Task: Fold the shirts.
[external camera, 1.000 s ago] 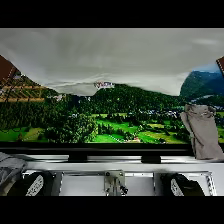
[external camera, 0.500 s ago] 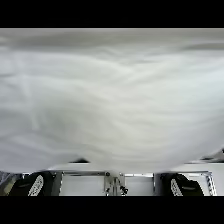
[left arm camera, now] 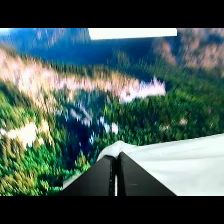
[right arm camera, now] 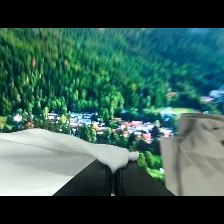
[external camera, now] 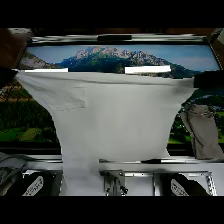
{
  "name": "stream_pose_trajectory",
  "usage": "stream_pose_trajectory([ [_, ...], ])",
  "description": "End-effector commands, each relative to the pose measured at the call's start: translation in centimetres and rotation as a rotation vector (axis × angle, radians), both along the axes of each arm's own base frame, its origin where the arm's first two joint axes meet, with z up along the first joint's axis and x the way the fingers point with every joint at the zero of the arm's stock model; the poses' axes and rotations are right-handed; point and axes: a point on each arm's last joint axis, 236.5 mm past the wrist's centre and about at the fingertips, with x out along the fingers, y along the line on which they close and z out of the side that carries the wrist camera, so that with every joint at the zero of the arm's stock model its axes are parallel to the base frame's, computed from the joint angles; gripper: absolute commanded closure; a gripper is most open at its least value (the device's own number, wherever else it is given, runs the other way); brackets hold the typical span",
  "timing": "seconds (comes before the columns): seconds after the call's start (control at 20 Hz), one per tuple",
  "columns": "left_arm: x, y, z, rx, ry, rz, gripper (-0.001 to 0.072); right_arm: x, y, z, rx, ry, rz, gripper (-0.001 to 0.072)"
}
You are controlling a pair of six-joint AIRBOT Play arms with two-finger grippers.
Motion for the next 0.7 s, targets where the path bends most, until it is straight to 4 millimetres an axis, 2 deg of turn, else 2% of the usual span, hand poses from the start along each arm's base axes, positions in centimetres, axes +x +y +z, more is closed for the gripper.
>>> stream_pose_trajectory([
  [0.0,7.1,-0.4,-11.0,-0.041,0.158,0.003,0.0676,8.4,2.4,-10.1,0.080,0.010,0.018,0.0642],
  [0.1,11.8,-1.0,-14.4,-0.064,0.150,0.028,0.0676,13.2,4.5,-13.2,0.109,-0.070,0.008,0.0642],
  [0.2,16.0,-1.1,-16.6,-0.107,0.113,0.078,0.0675,17.0,5.5,-15.1,0.145,-0.168,-0.041,0.0641],
  [0.3,19.2,-1.0,-17.9,-0.167,0.074,0.133,0.0675,19.3,5.5,-15.9,0.155,-0.245,-0.064,0.0641],
  [0.45,21.2,-1.0,-20.4,-0.230,0.073,0.186,0.0675,20.8,4.0,-16.2,0.147,-0.304,-0.093,0.0641],
  [0.55,21.2,-1.7,-22.2,-0.234,0.112,0.178,0.0675,20.7,3.1,-17.2,0.164,-0.282,-0.129,0.0641],
  [0.65,20.8,-2.7,-23.7,-0.235,0.155,0.154,0.0675,20.2,3.1,-18.8,0.182,-0.227,-0.152,0.0641],
])
